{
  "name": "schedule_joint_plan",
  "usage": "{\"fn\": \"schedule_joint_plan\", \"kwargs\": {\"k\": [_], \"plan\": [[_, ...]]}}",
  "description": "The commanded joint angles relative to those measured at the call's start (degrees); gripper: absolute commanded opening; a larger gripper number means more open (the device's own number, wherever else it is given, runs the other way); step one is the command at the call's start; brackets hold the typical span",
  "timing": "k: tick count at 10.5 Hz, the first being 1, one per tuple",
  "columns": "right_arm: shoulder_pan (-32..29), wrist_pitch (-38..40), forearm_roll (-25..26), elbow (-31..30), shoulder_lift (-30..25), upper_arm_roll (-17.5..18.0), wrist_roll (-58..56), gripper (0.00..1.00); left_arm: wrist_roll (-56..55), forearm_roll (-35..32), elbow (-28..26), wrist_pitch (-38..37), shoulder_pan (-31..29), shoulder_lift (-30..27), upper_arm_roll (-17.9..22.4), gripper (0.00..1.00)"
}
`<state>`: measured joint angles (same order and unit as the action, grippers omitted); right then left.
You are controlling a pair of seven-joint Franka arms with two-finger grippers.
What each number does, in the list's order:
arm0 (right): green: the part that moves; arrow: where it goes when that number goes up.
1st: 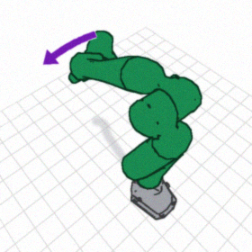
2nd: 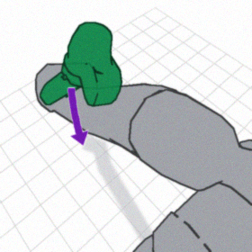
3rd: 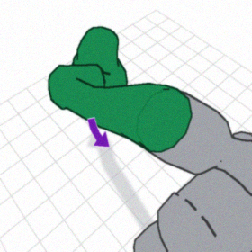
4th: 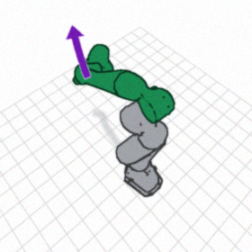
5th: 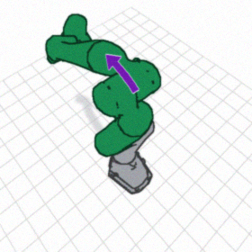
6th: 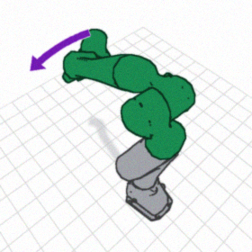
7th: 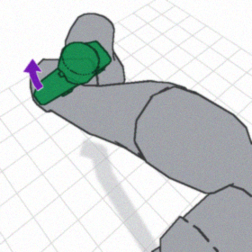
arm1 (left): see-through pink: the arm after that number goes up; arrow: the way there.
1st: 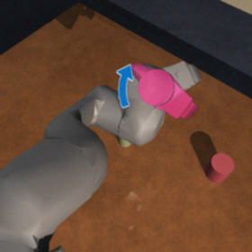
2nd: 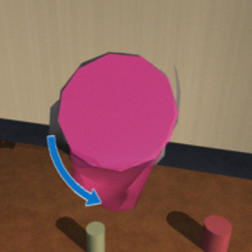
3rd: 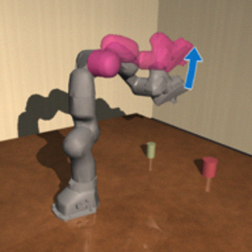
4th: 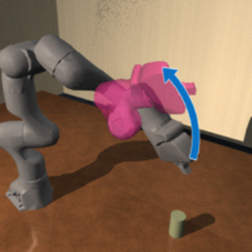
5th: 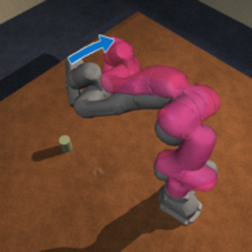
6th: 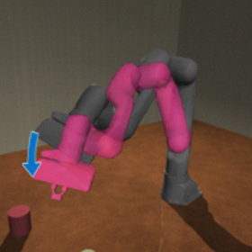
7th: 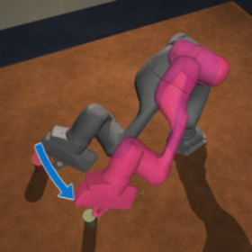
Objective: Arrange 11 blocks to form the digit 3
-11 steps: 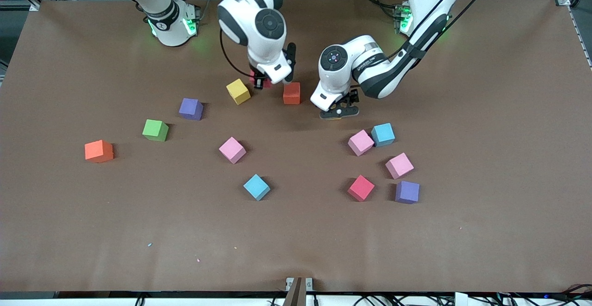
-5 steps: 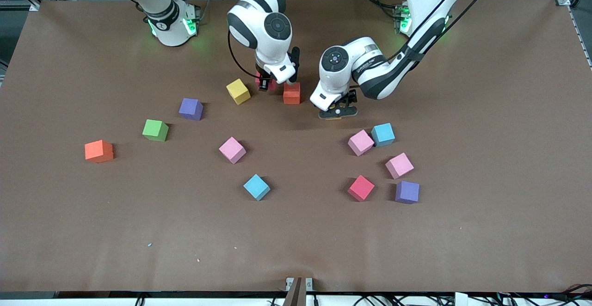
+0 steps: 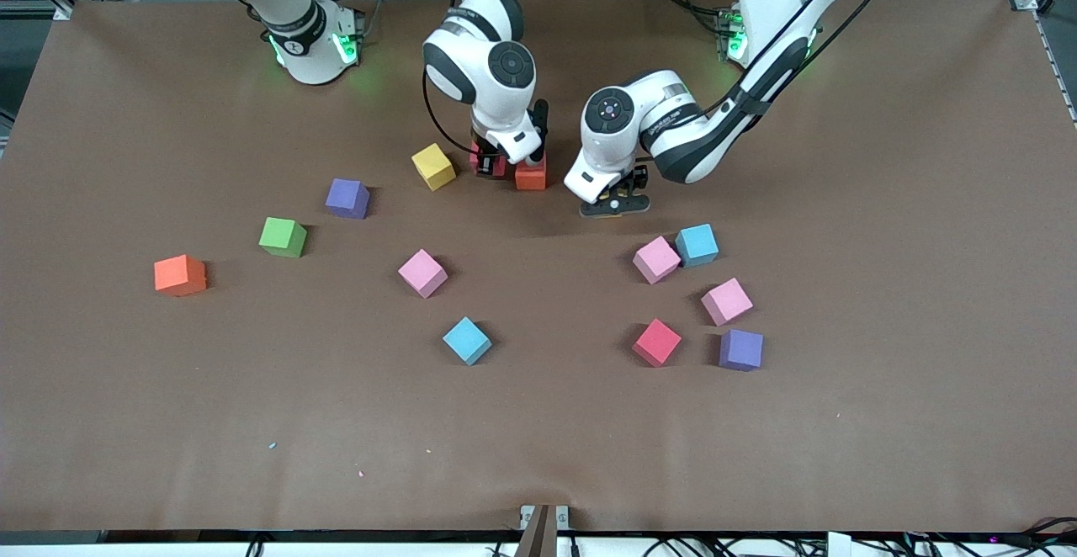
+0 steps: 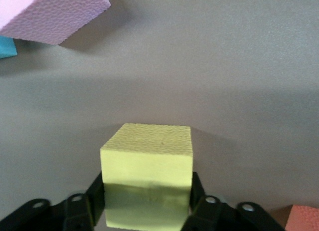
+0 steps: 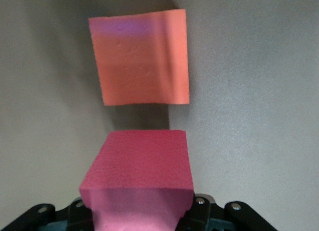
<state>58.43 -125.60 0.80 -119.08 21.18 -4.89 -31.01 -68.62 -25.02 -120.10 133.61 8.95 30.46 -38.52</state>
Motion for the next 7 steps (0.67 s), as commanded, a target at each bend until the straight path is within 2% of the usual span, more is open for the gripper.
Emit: {"fn": "schedule_joint_plan", "kwargs": {"k": [1,2,6,7], "plan": [[1.68,-1.13,1.31,0.86,1.4,-0.47,1.13,0.11,-3.44,-1.27,-0.31,0.6,-0.6,-0.49,-0.32,0.06],[1.68,-1.4,1.31,1.21,1.93,-0.38,1.13,0.11,-6.06,-0.48,-0.23,0.6,-0.78,-0.84,-0.32,0.01],[2.47,-1.4,1.4,2.97,3.86,-0.47,1.13,0.11,-23.45,-0.21,0.04,0.6,-2.53,-0.76,-0.68,0.0],[2.47,-1.4,1.4,3.41,4.48,-0.47,1.13,0.11,-27.31,1.71,0.21,0.6,-2.54,-0.58,-0.76,0.0]]}}
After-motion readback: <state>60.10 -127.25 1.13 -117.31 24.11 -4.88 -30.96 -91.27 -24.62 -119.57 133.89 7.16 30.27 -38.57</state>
